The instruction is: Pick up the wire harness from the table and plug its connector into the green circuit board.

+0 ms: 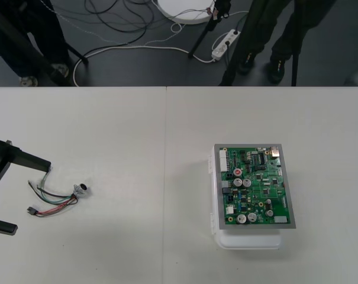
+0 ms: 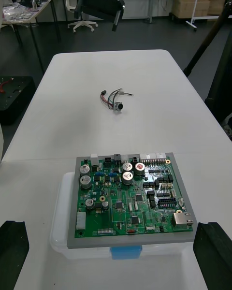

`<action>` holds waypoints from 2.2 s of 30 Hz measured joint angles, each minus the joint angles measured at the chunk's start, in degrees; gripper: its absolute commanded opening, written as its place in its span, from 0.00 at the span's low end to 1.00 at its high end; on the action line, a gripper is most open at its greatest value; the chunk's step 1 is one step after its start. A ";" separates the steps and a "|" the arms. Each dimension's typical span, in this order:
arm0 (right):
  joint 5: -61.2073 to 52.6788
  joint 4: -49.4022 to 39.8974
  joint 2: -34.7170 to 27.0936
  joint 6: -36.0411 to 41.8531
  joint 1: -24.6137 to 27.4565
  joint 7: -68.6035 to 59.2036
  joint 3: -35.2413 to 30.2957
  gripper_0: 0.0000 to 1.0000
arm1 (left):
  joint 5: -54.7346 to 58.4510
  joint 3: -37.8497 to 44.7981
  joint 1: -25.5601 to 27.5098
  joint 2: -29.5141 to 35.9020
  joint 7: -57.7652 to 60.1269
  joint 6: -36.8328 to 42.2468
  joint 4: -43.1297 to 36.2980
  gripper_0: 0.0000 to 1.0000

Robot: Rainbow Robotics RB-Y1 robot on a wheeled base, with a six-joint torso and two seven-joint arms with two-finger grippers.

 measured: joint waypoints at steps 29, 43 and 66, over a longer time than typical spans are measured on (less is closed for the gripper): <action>0.00 0.00 0.00 0.00 0.00 0.00 0.00 1.00 | 0.00 0.00 0.00 0.00 0.00 0.00 0.00 1.00; 0.00 0.00 0.00 0.00 0.00 0.00 0.00 1.00 | 0.00 0.00 0.00 0.00 0.00 0.00 0.00 1.00; 0.00 0.00 0.00 0.00 0.00 0.00 0.00 1.00 | 0.00 0.00 0.00 0.00 0.00 0.00 0.00 1.00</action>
